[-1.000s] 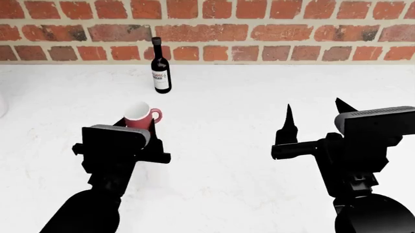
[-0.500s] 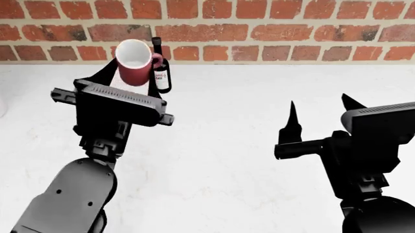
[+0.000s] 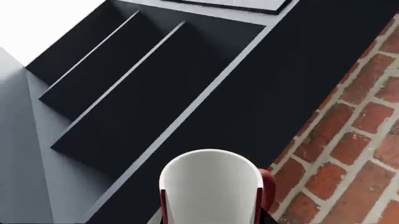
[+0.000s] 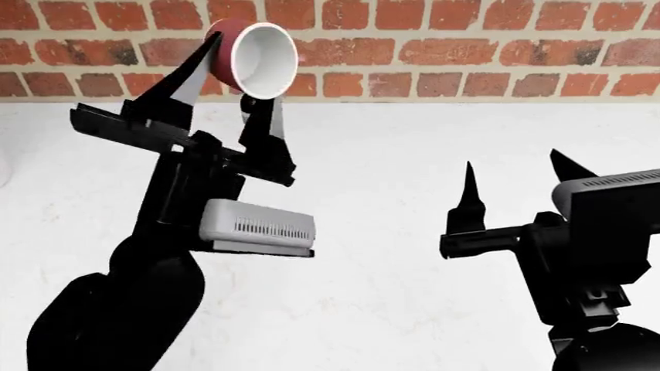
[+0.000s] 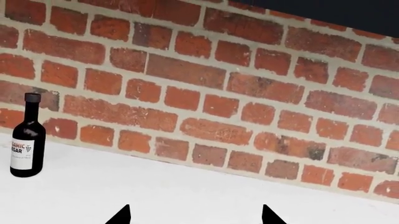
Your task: A wet mug is on the counter and needs to be dried. Pick it up and place it upside down in the open cabinet.
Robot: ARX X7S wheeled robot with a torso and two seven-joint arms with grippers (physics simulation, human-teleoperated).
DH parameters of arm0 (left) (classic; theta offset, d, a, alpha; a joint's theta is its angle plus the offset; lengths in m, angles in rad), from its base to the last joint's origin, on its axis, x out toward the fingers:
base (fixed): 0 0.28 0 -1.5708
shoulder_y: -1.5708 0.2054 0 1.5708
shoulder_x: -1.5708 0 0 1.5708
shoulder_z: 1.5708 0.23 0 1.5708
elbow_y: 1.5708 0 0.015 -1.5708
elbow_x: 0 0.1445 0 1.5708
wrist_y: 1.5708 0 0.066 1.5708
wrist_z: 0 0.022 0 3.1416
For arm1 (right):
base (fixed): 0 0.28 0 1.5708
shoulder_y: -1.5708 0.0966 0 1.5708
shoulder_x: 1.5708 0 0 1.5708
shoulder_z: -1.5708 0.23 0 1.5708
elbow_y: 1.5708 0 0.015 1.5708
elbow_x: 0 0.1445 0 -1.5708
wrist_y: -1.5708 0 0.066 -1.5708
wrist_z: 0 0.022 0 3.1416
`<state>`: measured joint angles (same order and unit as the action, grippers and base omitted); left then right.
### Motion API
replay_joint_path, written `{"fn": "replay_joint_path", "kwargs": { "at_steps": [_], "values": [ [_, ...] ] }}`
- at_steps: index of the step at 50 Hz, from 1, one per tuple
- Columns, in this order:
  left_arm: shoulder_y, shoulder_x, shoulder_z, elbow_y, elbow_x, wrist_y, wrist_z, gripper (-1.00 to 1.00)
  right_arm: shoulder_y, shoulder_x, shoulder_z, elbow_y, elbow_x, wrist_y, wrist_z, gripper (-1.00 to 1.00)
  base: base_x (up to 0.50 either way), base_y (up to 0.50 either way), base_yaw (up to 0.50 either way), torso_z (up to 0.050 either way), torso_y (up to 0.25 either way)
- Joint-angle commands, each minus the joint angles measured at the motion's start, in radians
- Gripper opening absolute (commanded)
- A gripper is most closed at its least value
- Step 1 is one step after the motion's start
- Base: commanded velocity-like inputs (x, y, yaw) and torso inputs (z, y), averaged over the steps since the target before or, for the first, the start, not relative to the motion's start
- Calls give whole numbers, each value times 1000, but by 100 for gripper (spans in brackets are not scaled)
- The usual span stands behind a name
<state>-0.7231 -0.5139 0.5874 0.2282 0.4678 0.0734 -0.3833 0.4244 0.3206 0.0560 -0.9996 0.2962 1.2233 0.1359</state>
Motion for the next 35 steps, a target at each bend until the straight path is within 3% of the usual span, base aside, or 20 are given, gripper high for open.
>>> {"fn": "replay_joint_path", "kwargs": {
  "at_steps": [1,12,25,35],
  "values": [
    [-132,-43,68,-121,218,156,-77,-100,18,5,4,-38,29,40,12,100,0,0,0,0,0],
    [-214,-57,115,-220,400,222,-181,-100,41,73,24,-46,225,48,156,100,0,0,0,0,0],
    [-323,-54,183,-385,692,259,-428,-100,47,231,65,-41,635,-3,437,100,0,0,0,0,0],
    [-340,-59,230,-417,860,239,-579,-100,148,269,140,-16,968,128,591,100,0,0,0,0,0]
  ]
}}
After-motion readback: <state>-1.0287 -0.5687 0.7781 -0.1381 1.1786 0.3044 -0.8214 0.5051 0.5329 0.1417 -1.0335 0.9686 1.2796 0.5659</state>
